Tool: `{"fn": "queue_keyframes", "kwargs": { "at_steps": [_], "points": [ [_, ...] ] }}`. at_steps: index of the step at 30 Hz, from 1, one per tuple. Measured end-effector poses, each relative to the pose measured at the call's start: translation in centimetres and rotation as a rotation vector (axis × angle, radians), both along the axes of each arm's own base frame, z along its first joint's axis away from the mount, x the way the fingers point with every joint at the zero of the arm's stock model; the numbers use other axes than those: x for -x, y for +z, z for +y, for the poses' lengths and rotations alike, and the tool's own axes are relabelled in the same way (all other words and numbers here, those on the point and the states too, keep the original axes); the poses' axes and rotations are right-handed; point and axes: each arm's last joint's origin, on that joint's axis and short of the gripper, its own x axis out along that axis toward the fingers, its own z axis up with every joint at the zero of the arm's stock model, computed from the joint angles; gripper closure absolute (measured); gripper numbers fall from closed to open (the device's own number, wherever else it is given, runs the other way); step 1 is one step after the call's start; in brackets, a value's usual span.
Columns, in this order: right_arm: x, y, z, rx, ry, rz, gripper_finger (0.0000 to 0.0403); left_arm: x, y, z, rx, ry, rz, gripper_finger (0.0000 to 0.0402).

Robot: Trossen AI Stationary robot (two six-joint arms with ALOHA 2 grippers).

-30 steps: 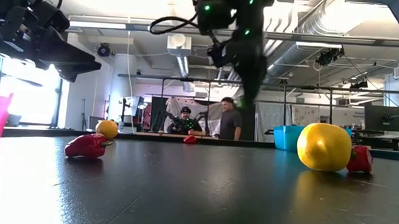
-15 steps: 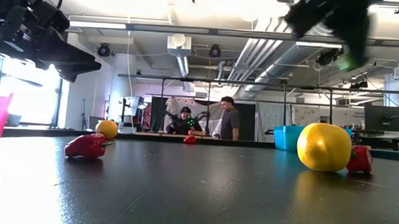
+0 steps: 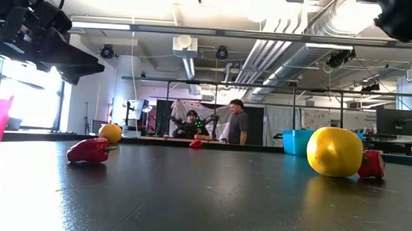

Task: Sort produce into baskets
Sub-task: Put the green chili pepper into the yellow bin

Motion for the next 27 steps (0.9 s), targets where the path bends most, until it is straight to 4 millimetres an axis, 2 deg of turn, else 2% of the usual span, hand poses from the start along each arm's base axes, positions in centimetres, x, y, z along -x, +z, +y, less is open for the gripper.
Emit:
{"fn": "queue_keyframes", "kwargs": {
  "at_steps": [5, 16, 22, 27],
  "points": [
    [1.2, -2.1, 0.7, -0.034, -0.100, 0.104, 0.0359, 0.0, 0.0, 0.0, 0.000, 0.000, 0.000, 0.0275],
    [2.1, -5.9, -0.6, 0.012, -0.202, 0.166, 0.0358, 0.0, 0.0, 0.0, 0.000, 0.000, 0.000, 0.0275],
    [2.3, -7.6, -1.4, 0.029, -0.190, 0.144, 0.0355, 0.0, 0.0, 0.0, 0.000, 0.000, 0.000, 0.0275],
    [2.7, -8.5, -1.9, 0.039, -0.141, 0.142, 0.0327, 0.0, 0.0, 0.0, 0.000, 0.000, 0.000, 0.0275]
  ]
}}
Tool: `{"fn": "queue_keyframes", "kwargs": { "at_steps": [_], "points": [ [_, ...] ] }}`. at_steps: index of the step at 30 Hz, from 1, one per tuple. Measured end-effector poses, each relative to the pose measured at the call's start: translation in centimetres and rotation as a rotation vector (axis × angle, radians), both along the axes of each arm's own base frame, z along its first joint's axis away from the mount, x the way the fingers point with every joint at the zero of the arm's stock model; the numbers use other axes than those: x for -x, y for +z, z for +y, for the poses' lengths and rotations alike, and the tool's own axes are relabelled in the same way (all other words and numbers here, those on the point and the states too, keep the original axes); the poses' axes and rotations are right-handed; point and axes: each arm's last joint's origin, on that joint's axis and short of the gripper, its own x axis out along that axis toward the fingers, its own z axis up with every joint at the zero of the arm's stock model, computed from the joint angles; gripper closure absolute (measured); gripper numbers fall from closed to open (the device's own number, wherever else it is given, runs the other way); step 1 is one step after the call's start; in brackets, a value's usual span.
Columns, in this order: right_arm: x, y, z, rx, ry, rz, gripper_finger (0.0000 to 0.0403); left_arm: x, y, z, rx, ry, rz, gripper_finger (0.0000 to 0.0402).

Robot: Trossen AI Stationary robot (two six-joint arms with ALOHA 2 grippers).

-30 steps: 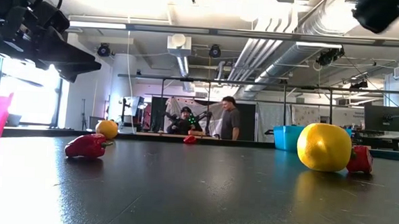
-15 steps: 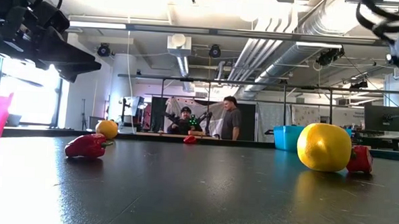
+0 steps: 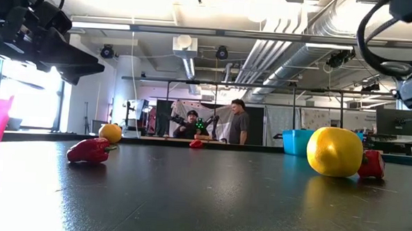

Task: Sort produce into baskets
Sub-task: Put the green chili pepper into the yellow bin, then put the red chili pepper into the red bin

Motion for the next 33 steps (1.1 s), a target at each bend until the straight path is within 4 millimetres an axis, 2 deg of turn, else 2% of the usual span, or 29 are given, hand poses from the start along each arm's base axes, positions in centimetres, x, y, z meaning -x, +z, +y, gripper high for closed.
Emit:
{"fn": "queue_keyframes", "kwargs": {
  "at_steps": [7, 11, 14, 17, 22, 26, 29, 33],
  "points": [
    [0.1, 0.0, -0.1, 0.001, 0.131, -0.029, 0.0263, 0.0, 0.0, 0.0, 0.000, 0.000, 0.000, 0.0275],
    [0.1, 0.1, 0.2, -0.066, 0.198, -0.022, 0.0241, 0.0, 0.0, 0.0, 0.000, 0.000, 0.000, 0.0275],
    [-0.2, 1.2, 0.6, -0.114, 0.254, -0.023, 0.0237, 0.0, 0.0, 0.0, 0.000, 0.000, 0.000, 0.0275],
    [-0.4, 3.0, 0.8, -0.124, 0.311, 0.005, 0.0237, 0.0, 0.0, 0.0, 0.000, 0.000, 0.000, 0.0275],
    [-1.1, 7.3, 0.9, -0.098, 0.404, -0.002, 0.0252, 0.0, 0.0, 0.0, 0.000, 0.000, 0.000, 0.0275],
    [-2.9, 9.6, 0.5, -0.028, 0.472, -0.174, 0.0276, 0.0, 0.0, 0.0, 0.000, 0.000, 0.000, 0.0275],
    [-4.4, 9.7, -0.3, 0.012, 0.516, -0.299, 0.0301, 0.0, 0.0, 0.0, 0.000, 0.000, 0.000, 0.0275],
    [-5.9, 7.7, -2.7, 0.110, 0.607, -0.396, 0.0348, 0.0, 0.0, 0.0, 0.000, 0.000, 0.000, 0.0275]
  ]
}}
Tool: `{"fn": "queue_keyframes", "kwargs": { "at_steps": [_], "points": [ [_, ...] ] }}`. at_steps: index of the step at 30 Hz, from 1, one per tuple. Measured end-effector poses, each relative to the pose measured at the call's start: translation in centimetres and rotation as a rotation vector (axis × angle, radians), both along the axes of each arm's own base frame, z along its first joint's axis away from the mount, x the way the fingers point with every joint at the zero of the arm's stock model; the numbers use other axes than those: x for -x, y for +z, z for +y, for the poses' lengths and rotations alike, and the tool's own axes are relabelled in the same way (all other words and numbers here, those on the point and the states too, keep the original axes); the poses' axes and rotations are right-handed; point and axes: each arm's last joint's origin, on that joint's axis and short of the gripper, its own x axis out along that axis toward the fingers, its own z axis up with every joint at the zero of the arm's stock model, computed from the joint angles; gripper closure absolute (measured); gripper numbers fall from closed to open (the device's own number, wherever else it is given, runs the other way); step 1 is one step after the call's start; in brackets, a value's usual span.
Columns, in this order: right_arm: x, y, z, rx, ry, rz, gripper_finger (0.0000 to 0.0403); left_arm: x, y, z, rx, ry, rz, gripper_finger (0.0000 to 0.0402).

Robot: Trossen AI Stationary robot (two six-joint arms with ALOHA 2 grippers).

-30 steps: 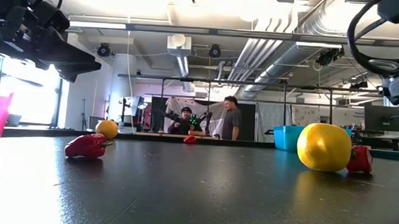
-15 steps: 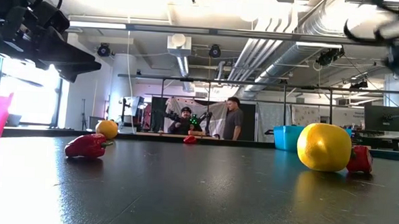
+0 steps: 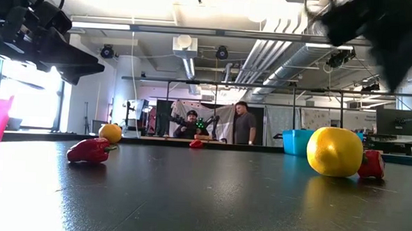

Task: Sort produce into baskets
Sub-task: Put the red chili pepper into the red bin

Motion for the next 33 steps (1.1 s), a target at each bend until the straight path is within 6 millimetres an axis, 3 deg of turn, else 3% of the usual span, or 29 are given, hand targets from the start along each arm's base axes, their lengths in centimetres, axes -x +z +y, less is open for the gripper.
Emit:
{"fn": "queue_keyframes", "kwargs": {
  "at_steps": [4, 10, 16, 22, 29, 33],
  "points": [
    [-1.8, -2.5, -3.2, 0.052, 0.080, -0.175, 0.0395, 0.0, 0.1, 0.0, -0.002, 0.000, -0.015, 0.0275],
    [-3.6, -4.6, -8.5, 0.233, 0.160, -0.459, 0.0393, 0.0, 0.4, 0.0, -0.010, -0.006, -0.036, 0.0275],
    [-3.3, -6.6, -12.5, 0.425, 0.163, -0.669, 0.0399, 0.0, 0.2, 0.0, -0.004, 0.003, -0.025, 0.0275],
    [-2.1, -7.6, -15.0, 0.631, 0.133, -0.718, 0.0402, -0.2, 1.0, 0.2, 0.053, 0.037, -0.091, 0.0287],
    [-1.5, -7.4, -17.4, 0.758, 0.132, -0.713, 0.0403, -1.6, 1.9, 1.4, 0.006, 0.156, 0.038, 0.0390],
    [-1.5, -6.9, -18.1, 0.815, 0.138, -0.736, 0.0403, -3.2, 3.4, 2.4, -0.021, 0.191, 0.106, 0.0394]
  ]
}}
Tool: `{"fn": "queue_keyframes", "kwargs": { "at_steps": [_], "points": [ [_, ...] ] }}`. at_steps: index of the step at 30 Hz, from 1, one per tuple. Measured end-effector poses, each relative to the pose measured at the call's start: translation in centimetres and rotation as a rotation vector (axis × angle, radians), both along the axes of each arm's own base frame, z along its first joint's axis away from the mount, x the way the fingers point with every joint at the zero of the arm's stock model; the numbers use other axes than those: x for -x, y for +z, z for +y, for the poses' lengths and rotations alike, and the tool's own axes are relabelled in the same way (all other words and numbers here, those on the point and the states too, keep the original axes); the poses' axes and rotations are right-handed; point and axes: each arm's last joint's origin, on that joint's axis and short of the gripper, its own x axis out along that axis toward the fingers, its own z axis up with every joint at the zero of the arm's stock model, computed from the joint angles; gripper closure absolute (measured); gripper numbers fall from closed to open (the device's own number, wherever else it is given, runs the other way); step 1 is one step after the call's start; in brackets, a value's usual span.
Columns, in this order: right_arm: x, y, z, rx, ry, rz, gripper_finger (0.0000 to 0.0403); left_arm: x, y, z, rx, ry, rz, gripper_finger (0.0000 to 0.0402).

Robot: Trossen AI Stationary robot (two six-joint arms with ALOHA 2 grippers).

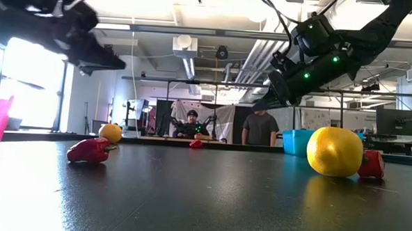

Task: Sort produce into baskets
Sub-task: Put the red chili pepper into the red bin

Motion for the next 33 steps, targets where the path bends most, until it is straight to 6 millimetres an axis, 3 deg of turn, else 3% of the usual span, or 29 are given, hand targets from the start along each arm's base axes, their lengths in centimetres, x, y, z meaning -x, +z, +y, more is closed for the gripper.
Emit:
{"fn": "queue_keyframes", "kwargs": {
  "at_steps": [6, 15, 23, 29, 33],
  "points": [
    [0.1, 0.4, -0.8, 0.052, -0.005, -0.015, 0.0403, -3.4, 1.5, 2.6, -0.049, 0.032, 0.144, 0.0401],
    [0.2, 0.4, -0.9, 0.052, -0.010, -0.015, 0.0403, -9.6, 2.0, 8.9, -0.098, 0.106, 0.323, 0.0401],
    [0.2, 0.3, -0.9, 0.064, -0.003, 0.001, 0.0403, -14.1, 0.7, 15.1, -0.031, 0.080, 0.424, 0.0401],
    [0.2, 0.2, -0.9, 0.068, 0.001, 0.009, 0.0403, -17.5, -1.0, 18.5, 0.006, 0.111, 0.519, 0.0397],
    [0.2, 0.2, -0.9, 0.066, 0.001, 0.013, 0.0403, -19.2, -2.4, 20.2, -0.032, 0.196, 0.626, 0.0373]
  ]
}}
